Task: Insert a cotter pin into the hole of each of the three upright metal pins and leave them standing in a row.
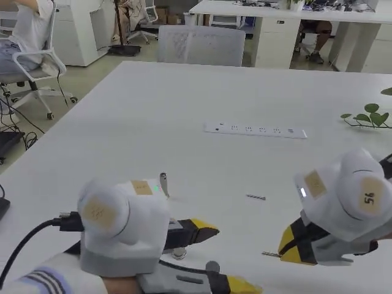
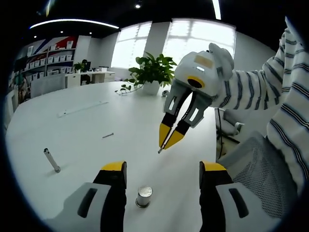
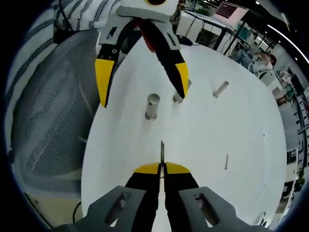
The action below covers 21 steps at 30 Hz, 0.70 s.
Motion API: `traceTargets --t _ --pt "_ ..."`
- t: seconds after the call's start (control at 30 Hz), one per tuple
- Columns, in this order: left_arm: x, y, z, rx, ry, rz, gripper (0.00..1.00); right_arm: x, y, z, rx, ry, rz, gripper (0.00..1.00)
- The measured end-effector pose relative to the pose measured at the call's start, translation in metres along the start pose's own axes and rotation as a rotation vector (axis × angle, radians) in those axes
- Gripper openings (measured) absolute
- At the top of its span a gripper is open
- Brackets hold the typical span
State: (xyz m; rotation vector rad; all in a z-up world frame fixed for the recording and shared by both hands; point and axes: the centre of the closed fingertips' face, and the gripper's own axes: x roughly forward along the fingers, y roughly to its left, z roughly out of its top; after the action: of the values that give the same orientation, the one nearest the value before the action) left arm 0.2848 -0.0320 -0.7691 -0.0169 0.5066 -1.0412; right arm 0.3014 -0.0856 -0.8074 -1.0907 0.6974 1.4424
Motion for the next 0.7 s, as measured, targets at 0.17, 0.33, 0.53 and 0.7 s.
traceTargets --t 0.17,0.33,0.53,0.7 --pt "0.008 -0.001 0.0 -0.04 0.003 -0.004 0.52 -0.003 0.003 0.003 -0.007 -0.002 -0.006 0.03" --pt "0.016 -0.007 0.0 -0.098 0.002 -0.024 0.46 -0.005 0.006 0.005 -0.009 -0.005 -0.012 0.03" --pt "0.023 -0.01 -0.003 -0.173 0.019 -0.038 0.4 -0.006 0.012 0.007 -0.011 -0.012 -0.02 0.03" --pt "0.026 -0.012 -0.004 -0.203 0.024 -0.041 0.35 -0.008 0.016 0.008 -0.006 -0.018 -0.031 0.03"
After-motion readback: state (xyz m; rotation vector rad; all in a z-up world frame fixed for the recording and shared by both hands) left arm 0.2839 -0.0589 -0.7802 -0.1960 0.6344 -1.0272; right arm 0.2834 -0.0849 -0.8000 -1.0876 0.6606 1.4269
